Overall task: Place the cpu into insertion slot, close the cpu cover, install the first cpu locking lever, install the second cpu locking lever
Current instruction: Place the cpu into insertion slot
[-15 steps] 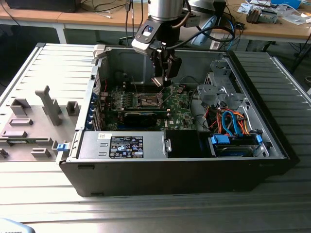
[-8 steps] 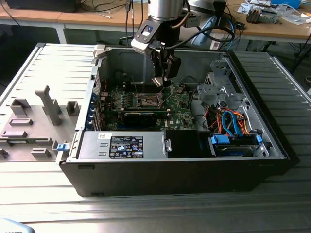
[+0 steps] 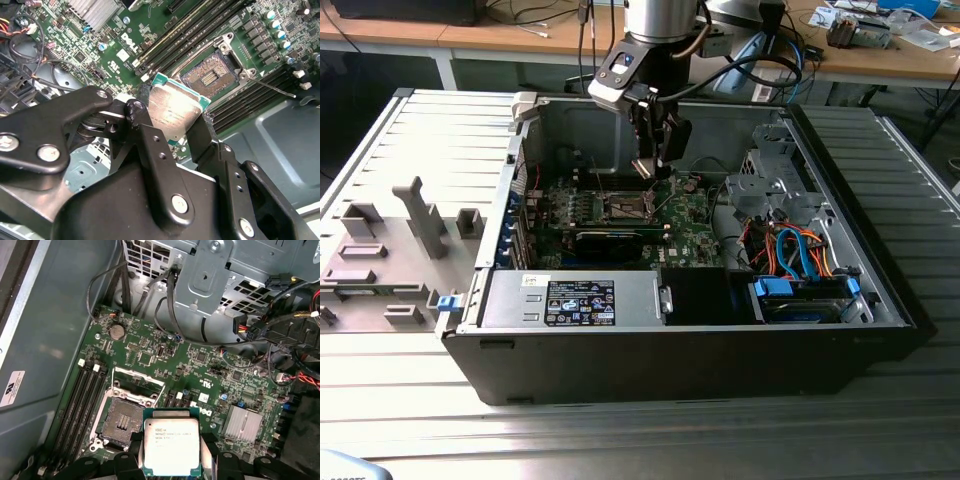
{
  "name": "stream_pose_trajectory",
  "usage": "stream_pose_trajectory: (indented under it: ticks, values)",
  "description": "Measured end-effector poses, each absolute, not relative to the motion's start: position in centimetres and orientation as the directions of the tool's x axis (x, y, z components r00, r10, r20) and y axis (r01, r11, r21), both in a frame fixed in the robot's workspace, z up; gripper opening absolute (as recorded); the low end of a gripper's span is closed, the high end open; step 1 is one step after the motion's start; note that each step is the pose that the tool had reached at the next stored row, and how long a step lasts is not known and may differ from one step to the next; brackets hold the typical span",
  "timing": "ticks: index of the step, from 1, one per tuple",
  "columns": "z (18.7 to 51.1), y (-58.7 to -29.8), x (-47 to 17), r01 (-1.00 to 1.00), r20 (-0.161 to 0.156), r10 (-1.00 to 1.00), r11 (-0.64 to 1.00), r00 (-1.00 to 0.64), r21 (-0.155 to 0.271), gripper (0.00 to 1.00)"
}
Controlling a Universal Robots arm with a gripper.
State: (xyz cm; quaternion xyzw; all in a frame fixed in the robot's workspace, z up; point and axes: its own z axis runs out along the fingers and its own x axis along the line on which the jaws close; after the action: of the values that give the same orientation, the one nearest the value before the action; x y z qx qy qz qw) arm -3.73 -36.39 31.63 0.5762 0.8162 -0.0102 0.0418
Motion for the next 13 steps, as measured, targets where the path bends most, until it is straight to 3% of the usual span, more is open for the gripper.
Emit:
stream_pose_trajectory:
  ticks: [13]
  values:
    - [31.6, -36.38, -3.73, 0.95, -0.08, 0.949, 0.31, -0.306, 0.032, 0.54]
